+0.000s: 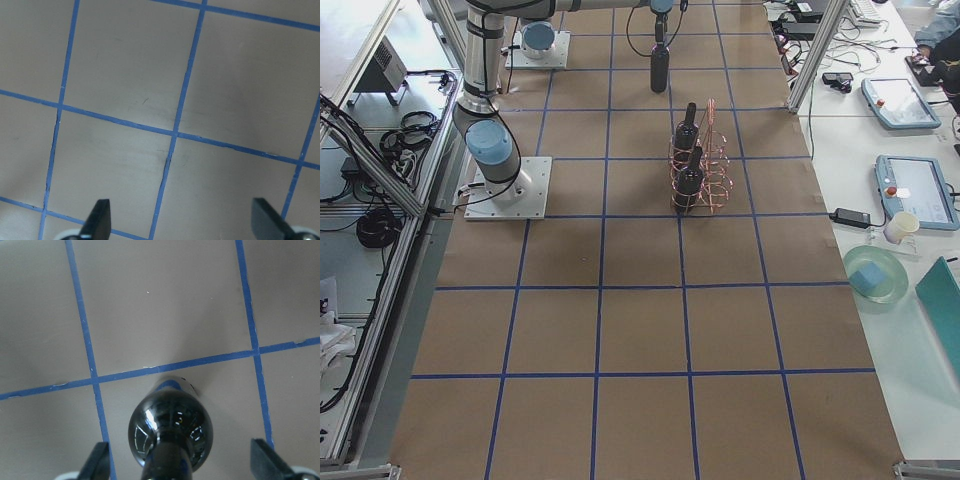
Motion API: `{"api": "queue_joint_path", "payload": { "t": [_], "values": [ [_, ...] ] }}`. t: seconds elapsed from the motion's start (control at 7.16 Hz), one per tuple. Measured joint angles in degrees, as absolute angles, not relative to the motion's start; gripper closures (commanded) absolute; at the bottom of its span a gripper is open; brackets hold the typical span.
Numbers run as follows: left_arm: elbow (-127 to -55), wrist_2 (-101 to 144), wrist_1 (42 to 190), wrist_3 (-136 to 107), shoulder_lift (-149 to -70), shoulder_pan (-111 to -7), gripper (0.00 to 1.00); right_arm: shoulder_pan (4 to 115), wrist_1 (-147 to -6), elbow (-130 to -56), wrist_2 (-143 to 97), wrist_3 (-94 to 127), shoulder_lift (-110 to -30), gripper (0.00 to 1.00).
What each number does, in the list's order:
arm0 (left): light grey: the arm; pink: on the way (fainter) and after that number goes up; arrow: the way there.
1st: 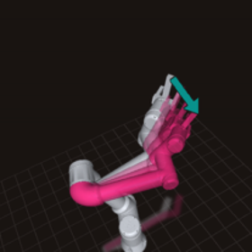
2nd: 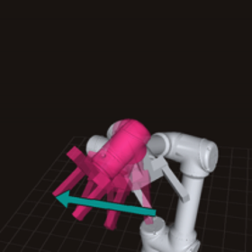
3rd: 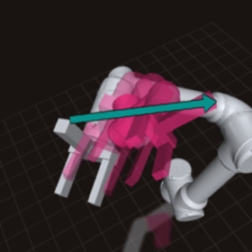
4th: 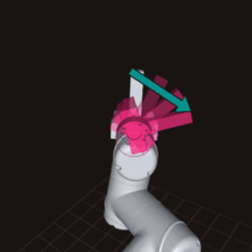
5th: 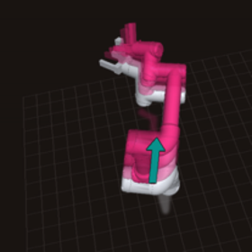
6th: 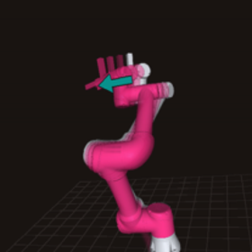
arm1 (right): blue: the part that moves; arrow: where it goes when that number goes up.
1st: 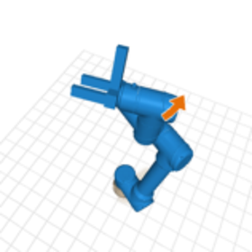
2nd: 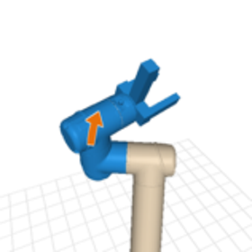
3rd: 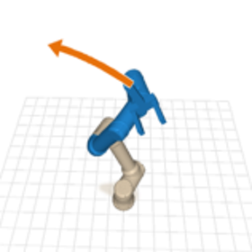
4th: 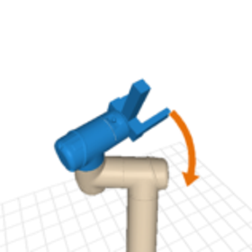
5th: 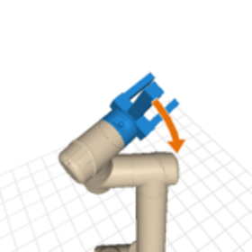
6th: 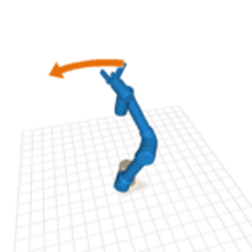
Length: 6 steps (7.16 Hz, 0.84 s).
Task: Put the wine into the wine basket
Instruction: 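Lower the right gripper over the bottle neck and close on it, then lift the bottle with the right gripper and carry it to the rack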
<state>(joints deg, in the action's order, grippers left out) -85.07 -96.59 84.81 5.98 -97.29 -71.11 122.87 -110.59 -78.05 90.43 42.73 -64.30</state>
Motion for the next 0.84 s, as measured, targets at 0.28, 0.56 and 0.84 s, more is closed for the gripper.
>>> {"api": "queue_joint_path", "payload": {
  "t": [0.28,0.56,0.84],
  "values": [
    [-85.11,-96.67,84.87,5.98,-97.29,-71.11,0.0,122.87,-110.35,-78.05,89.78,42.54,-64.25,0.55],
    [-85.15,-96.65,84.9,5.98,-97.29,-71.11,0.0,122.87,-110.34,-78.05,87.72,42.69,-64.26,0.72],
    [-85.16,-96.68,84.9,5.98,-97.29,-71.18,0.0,122.87,-109.69,-78.14,87.22,42.43,-64.43,0.91]
  ]
}}
